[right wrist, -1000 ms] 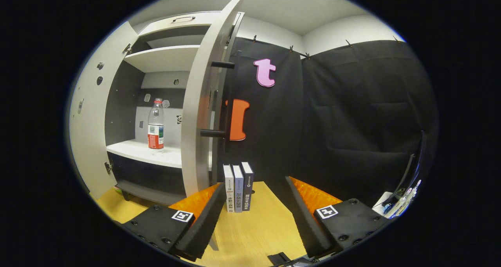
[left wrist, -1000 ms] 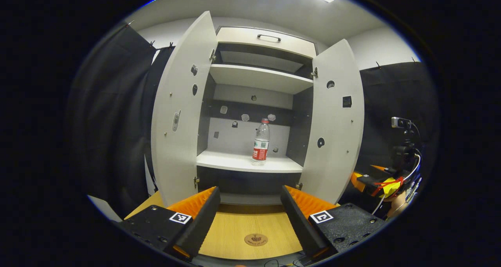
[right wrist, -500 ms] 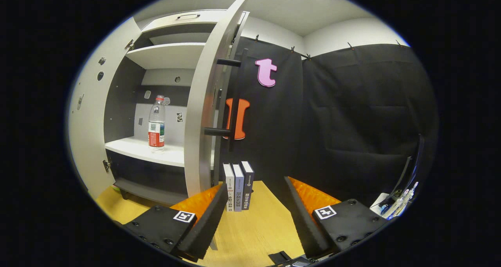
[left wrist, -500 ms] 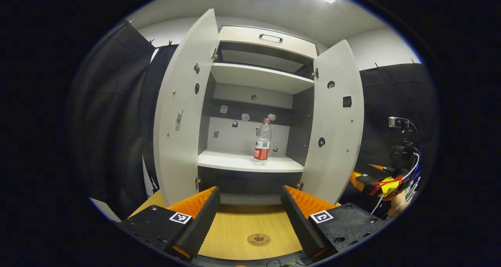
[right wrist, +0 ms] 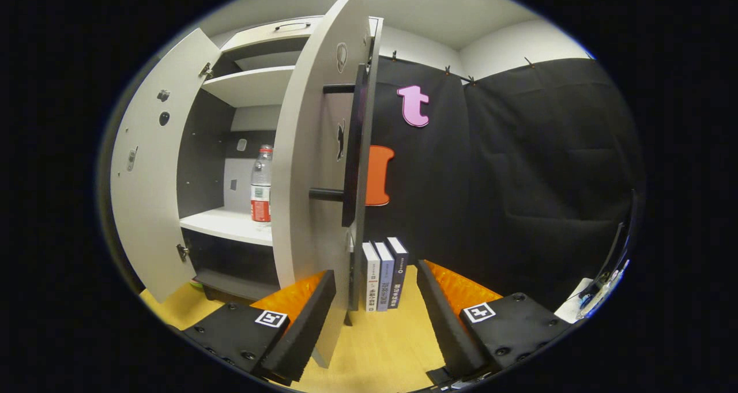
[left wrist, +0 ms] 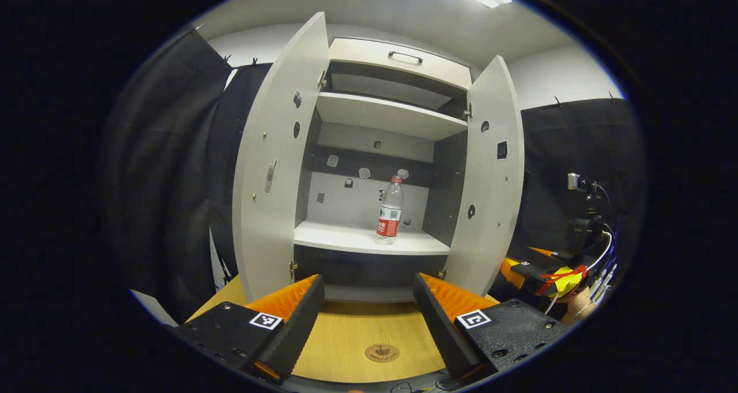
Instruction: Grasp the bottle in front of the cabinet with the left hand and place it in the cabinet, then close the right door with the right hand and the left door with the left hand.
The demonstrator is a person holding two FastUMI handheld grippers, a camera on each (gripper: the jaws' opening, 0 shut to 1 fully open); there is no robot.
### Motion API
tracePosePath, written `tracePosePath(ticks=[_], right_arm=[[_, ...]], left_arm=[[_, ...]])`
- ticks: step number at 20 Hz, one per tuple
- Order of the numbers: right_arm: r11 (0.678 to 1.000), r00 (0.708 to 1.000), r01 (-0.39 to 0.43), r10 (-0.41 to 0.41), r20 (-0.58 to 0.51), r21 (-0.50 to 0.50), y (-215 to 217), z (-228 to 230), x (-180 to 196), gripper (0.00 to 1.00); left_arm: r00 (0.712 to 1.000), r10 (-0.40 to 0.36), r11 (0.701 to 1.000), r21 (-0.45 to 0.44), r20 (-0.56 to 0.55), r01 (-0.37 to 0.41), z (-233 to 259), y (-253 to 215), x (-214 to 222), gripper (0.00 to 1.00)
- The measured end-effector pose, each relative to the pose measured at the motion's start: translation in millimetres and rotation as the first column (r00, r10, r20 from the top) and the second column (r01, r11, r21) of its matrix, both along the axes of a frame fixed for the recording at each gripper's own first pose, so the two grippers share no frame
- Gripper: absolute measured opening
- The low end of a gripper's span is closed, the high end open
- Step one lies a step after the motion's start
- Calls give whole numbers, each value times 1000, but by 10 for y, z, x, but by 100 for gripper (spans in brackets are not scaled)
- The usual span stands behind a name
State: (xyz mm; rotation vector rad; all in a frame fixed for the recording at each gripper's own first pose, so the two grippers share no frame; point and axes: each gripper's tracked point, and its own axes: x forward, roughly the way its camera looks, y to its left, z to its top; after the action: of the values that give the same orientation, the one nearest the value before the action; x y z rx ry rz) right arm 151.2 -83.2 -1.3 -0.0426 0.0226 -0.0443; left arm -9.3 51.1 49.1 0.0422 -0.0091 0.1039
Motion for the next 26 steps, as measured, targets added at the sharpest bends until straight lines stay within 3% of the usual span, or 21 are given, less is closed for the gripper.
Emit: tracePosePath(ticks=[8, 12, 22, 26], right_arm=[[995, 995, -100, 100, 8, -6, 471, 61, 196, 95], [996, 996, -84, 84, 32, -7, 586, 98, 437, 95], [990, 990, -137, 138, 18, -26, 1136, -14, 1142, 95], [990, 991, -131, 132, 33, -44, 1230, -4, 1228, 95]], left_arm=[[1000, 15, 1000, 3, 25, -15, 94, 64, -17, 95], [999, 41, 999, 0, 36, -41, 121, 122, -27, 95], [995, 88, 996, -1, 39, -88, 141, 314, 22, 95], [995, 101, 995, -6, 23, -101, 92, 404, 65, 95]])
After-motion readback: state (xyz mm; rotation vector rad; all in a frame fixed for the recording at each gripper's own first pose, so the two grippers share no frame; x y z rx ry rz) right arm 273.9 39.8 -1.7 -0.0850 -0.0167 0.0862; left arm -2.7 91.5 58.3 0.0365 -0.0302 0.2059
